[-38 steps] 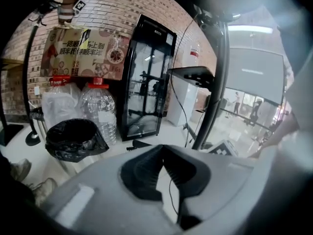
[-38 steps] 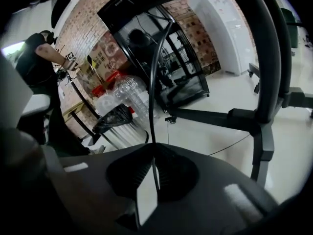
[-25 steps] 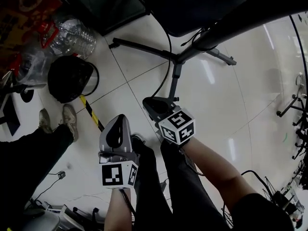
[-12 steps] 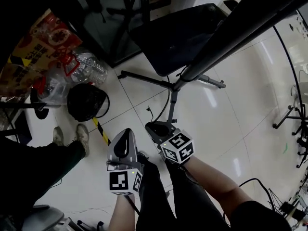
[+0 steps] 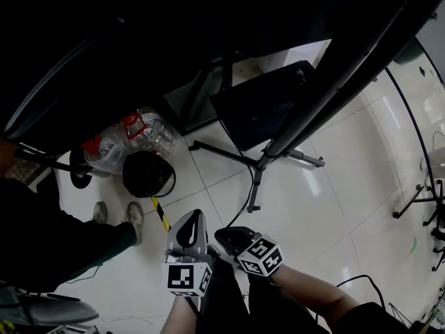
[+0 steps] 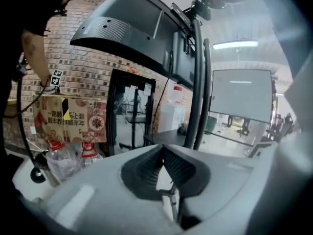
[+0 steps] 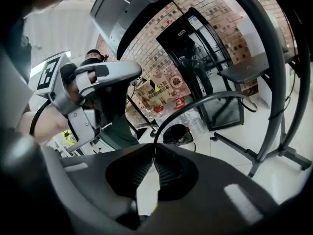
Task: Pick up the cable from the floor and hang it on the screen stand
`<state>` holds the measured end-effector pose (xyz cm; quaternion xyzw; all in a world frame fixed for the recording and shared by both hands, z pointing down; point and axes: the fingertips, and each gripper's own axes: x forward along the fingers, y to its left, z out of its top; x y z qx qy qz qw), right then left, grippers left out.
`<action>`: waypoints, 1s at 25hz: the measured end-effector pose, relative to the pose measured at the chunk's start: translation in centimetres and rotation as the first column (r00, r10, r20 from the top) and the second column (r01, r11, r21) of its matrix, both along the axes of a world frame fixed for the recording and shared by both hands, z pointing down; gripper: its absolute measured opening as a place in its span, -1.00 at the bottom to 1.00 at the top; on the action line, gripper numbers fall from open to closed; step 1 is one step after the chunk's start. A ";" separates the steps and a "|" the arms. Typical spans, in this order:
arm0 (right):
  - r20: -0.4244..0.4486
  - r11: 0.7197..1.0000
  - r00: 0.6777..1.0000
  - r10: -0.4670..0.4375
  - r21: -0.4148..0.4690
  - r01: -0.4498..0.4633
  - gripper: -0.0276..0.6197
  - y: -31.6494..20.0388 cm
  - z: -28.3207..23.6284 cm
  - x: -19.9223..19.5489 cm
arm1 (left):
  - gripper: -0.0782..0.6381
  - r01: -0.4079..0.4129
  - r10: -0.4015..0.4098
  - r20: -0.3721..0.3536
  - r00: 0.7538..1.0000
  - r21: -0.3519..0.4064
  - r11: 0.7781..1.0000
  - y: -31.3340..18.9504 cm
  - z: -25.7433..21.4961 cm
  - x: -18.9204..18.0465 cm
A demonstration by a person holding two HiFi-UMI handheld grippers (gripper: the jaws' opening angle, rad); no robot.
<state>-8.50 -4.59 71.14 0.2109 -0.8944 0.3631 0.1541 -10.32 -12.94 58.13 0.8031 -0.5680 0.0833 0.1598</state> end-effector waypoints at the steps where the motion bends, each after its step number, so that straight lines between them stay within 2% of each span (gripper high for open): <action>1: 0.000 1.000 1.000 -0.005 0.006 0.005 -0.84 0.4 -1.1 0.0 | -0.77 -0.009 0.009 0.003 1.000 0.007 1.000 0.2 -0.7 0.1; 5: -0.031 0.998 0.999 -0.029 0.059 0.030 -0.84 0.1 -5.5 0.4 | -0.77 -0.050 0.048 0.034 0.998 0.059 0.997 0.5 -3.2 0.5; 10: -0.063 0.988 0.997 -0.040 0.143 0.049 -0.84 -1.7 -11.6 1.5 | -0.77 -0.056 0.051 0.051 0.997 0.105 0.993 0.1 -7.4 0.1; 15: 0.051 0.984 0.996 0.073 0.158 -0.080 -0.84 -4.3 -18.9 3.0 | -0.77 -0.054 0.044 0.073 0.996 0.144 0.988 0.4 -11.1 -1.0; 20: 0.170 0.964 0.962 0.213 0.126 -0.235 -0.84 -8.0 -26.0 6.1 | -0.77 -0.051 0.036 0.085 0.996 0.178 0.983 0.1 -14.1 -1.5; 25: 0.239 0.939 0.938 0.250 0.177 -0.296 -0.84 -10.7 -32.7 8.6 | -0.77 -0.069 0.047 0.104 0.993 0.221 0.973 -0.3 -17.0 -1.2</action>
